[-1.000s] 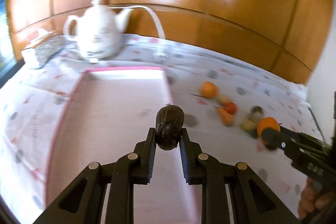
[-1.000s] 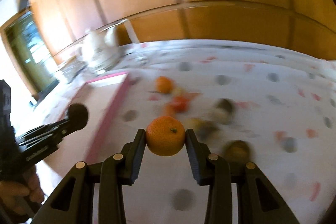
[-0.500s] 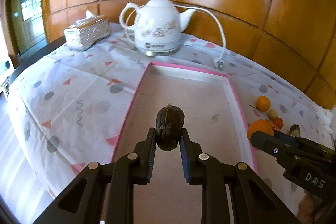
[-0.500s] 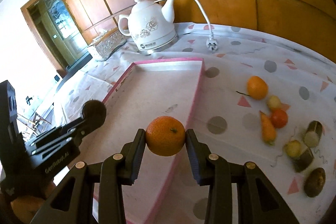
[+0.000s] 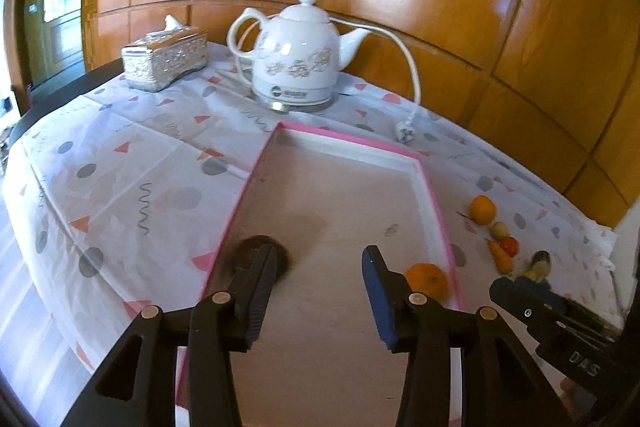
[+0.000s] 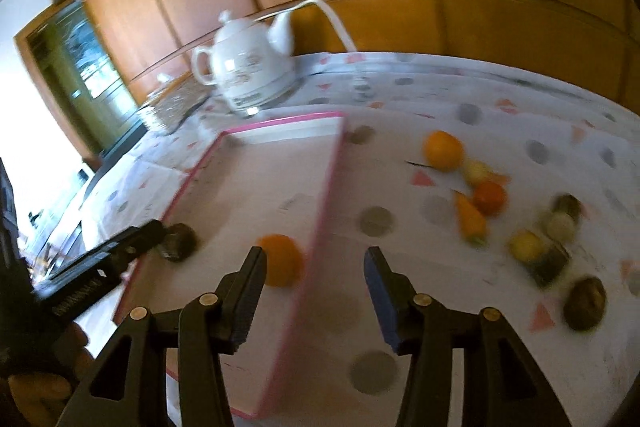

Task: Organize fruits
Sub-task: 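Carry both fruits over the pink tray and open both tools to release them, then grasp the large dark brown round fruit with the right tool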

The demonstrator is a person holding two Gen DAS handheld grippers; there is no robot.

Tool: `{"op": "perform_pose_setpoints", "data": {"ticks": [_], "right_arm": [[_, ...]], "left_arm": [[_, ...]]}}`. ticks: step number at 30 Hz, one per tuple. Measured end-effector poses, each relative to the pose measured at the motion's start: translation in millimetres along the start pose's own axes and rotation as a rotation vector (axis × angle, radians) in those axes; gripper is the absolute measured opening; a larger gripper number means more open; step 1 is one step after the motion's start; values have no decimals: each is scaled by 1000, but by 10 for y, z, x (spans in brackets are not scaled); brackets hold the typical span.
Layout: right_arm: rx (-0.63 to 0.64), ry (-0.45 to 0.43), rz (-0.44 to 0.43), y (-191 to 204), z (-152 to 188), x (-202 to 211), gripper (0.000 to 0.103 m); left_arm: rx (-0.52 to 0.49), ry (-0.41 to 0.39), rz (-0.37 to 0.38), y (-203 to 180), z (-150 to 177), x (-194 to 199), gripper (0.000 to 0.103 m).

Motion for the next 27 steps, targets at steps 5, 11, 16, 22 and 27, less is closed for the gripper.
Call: {"op": "perform_pose_setpoints", "data": {"ticks": [5, 11, 16, 22, 27], "right_arm": [[-118, -32, 43, -395, 115, 230, 51], [-198, -57, 92, -769, 260, 459, 51], [-246, -73, 139, -1062, 394, 634, 51], [-295, -86, 202, -1391, 511, 801, 51], [-332, -92, 255, -1654, 572, 902, 51]], "left_arm": [[-50, 16, 42, -235, 75, 32, 45], [-122, 32, 87, -521, 189, 73, 45], [-176, 44, 127, -737, 275, 108, 46], [-239, 58, 174, -983, 361, 139, 48], [-276, 78, 200, -1129, 450, 136, 51]]}}
Point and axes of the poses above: each gripper's, at about its wrist camera, not at the fingertips, and x roughly against the way its jaws point, y to its left, z to its underside, the point moved 7 cm from there along -x, roughly the way its jaws point, and after that the axes turned 6 degrees about -z, right-handed, at the moved point
